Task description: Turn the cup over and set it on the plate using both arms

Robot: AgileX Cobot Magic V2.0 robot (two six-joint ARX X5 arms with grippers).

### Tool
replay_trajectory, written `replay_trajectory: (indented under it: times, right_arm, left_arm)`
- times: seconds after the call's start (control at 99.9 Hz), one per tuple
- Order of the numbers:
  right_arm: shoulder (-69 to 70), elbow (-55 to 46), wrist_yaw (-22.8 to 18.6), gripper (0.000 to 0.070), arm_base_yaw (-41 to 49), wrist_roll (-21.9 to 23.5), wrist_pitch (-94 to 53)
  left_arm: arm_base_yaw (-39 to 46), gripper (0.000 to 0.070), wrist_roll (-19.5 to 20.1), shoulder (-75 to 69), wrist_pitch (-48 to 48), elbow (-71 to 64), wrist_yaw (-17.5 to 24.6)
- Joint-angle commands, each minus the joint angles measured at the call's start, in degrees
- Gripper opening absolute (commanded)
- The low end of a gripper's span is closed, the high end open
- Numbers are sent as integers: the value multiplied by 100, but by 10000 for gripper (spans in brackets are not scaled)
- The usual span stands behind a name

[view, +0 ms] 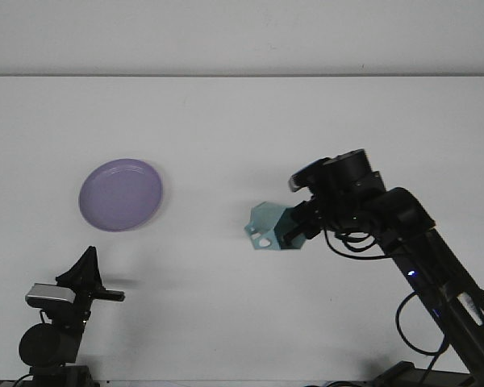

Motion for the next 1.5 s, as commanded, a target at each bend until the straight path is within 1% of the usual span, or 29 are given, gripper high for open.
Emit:
replay_trajectory:
  times: [0.0,0.09,0.15,0.27,0.57,0.75,0.78,0.811,0.921,0.941,0.981,1.031,1.111,1.191,1.261,1.291,1.351,1.491]
  right_arm:
    - [304,199,168,1,411,-116,-227]
    - [664,308,321,1,863,-160,-472]
    - [931,328,330,1,1095,-186,-546]
    - [1438,337,459,1,1366,-247,-704]
    - [2371,339,892,1,1478,-411,-1294]
    - [2433,339,861,6,1478,-492,-1305]
    - [2433,337,852,30,1478,-501,-1309]
    - [2430,337,850,78,1478,-501,-1314]
    - [2426,348,852,336,1475,-496,-1340]
    - [2422,356,852,362,1469,-498,-1351]
    - [2417,398,859,380,1458,-498,-1397]
    - [2411,505,841,380,1429,-498,-1497]
    - [2315,710,693,380,1377,-496,-1521]
    - [2111,933,562,380,1307,-496,-1502]
    - [1836,1023,566,380,1220,-468,-1366]
    - [1655,1025,566,380,1176,-455,-1231]
    - [1311,994,560,380,1062,-452,-994]
    - [369,664,557,379,671,-393,-142]
  left_arm:
    - [-7,12,-17,-11,81,-105,7]
    - [-7,12,-17,-11,81,-105,7]
    - [-7,12,-20,-11,76,-105,7]
    - [-7,12,-20,-11,76,-105,7]
    - [-7,12,-17,-11,76,-105,7]
    - [-7,12,-17,-11,76,-105,7]
    - [-7,12,-17,-11,76,-105,7]
    - [-7,12,-17,-11,76,-105,7]
    - [-7,12,-17,-11,76,-105,7]
    - [-7,13,-17,-11,79,-105,7]
    - [-7,13,-37,-11,81,-103,7]
    - [-7,13,-199,-11,94,-96,7]
    - [-7,15,-527,-11,101,-61,9]
    - [-7,15,-1043,-11,92,-4,11]
    - [-7,12,-1464,-11,96,68,48]
    - [-7,11,-1692,-11,94,122,155]
    - [-7,12,-1961,4,90,234,391]
    - [-11,12,-2203,210,-90,640,887]
